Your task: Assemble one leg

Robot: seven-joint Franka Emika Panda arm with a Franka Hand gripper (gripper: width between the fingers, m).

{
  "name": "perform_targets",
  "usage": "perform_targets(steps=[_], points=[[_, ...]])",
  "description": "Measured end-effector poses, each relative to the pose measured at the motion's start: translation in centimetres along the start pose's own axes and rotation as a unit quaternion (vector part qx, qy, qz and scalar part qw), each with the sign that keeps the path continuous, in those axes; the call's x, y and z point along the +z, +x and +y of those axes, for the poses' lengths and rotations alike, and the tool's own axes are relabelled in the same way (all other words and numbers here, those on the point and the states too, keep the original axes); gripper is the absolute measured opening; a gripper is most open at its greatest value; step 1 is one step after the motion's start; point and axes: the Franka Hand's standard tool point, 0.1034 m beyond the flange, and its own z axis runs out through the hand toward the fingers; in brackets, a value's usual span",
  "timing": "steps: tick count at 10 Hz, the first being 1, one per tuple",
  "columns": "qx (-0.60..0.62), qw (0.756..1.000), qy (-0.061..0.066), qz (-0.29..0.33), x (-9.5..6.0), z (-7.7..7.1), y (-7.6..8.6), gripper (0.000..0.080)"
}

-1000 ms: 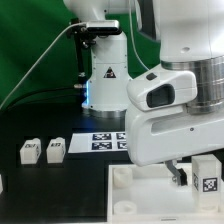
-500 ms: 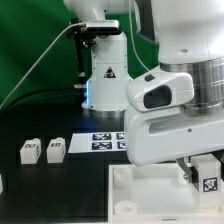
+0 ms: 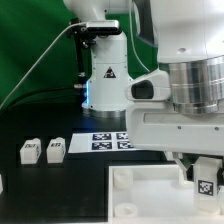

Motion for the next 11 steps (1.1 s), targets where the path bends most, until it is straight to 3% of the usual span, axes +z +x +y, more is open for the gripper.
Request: perform_targets(steps=[3, 5, 6, 7, 8, 9, 11], points=[[0.256, 0.966, 0.033, -0.002, 0.04, 0.49, -0.08, 0.0295], [0.305, 0.952, 0.037, -0.012, 0.04, 0.52, -0.05, 0.0295], [0.289, 0.957, 0.037, -0.011, 0.09, 0.52, -0.1, 0.0295], [0.269, 0.962, 0.037, -0.011, 0.1, 0.51, -0.12, 0.0479], [0.266, 0.963, 0.037, -0.011, 0.12, 0.43, -0.26, 0.0592], [0.175, 0.984, 0.035, -0.004, 0.03, 0.11, -0.63, 0.0592], [0.05, 0.998, 0.036, 0.0, -0.01, 0.1, -0.62, 0.0646]])
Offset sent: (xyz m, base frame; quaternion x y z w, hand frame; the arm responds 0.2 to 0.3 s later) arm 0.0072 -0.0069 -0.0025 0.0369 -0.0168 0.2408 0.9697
